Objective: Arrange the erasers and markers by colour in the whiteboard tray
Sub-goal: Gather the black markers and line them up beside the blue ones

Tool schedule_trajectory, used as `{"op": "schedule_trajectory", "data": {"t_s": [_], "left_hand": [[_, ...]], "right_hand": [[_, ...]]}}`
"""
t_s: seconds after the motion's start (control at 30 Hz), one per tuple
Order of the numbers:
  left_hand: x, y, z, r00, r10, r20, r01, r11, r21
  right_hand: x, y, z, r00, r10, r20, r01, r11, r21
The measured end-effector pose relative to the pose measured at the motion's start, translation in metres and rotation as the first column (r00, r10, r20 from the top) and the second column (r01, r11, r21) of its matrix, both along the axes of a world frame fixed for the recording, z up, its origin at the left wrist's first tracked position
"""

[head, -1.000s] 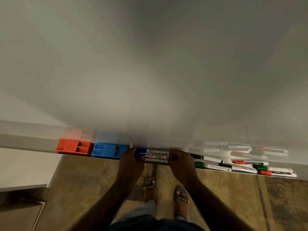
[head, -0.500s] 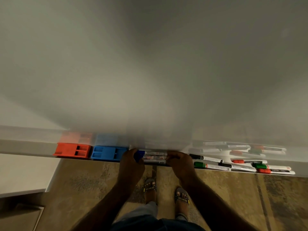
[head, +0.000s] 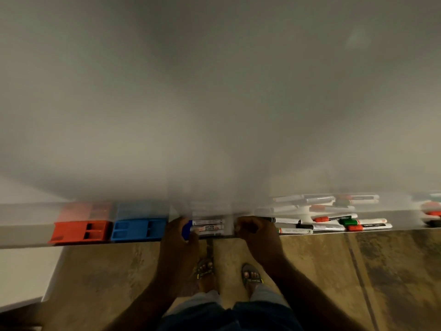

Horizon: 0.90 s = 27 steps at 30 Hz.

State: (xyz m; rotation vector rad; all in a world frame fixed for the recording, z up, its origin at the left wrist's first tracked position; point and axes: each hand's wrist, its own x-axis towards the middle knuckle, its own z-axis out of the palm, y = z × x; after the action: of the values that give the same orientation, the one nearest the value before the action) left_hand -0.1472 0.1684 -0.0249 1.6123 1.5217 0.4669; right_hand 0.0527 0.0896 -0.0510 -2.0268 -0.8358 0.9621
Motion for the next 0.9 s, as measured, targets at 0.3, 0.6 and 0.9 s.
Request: {"op": "schedule_trajectory", "data": {"t_s": [0.3, 0.6, 0.9], "left_hand": [[0.046, -0.019, 0.015, 0.984, -0.144, 0.106, 0.149, 0.988, -0.048], [0.112, -0.05, 0.009, 0.959, -0.263, 0.107, 0.275, 0.955, -0.114], [0.145, -0.075, -0.001, 0.949, -0.312, 0.035, 0.314, 0.941, -0.127]], "right_hand": [[0.06, -0.044, 0.01, 0.889, 0.139, 0.435, -0.149, 0.989, -0.01], [0.124, -0.071, 0.011, 0.725, 0.372, 0.581, -0.336, 0.926, -0.173], [0.148, -0.076, 0.006, 0.548, 0.604, 0.579, -0.518, 0.788, -0.332]]}}
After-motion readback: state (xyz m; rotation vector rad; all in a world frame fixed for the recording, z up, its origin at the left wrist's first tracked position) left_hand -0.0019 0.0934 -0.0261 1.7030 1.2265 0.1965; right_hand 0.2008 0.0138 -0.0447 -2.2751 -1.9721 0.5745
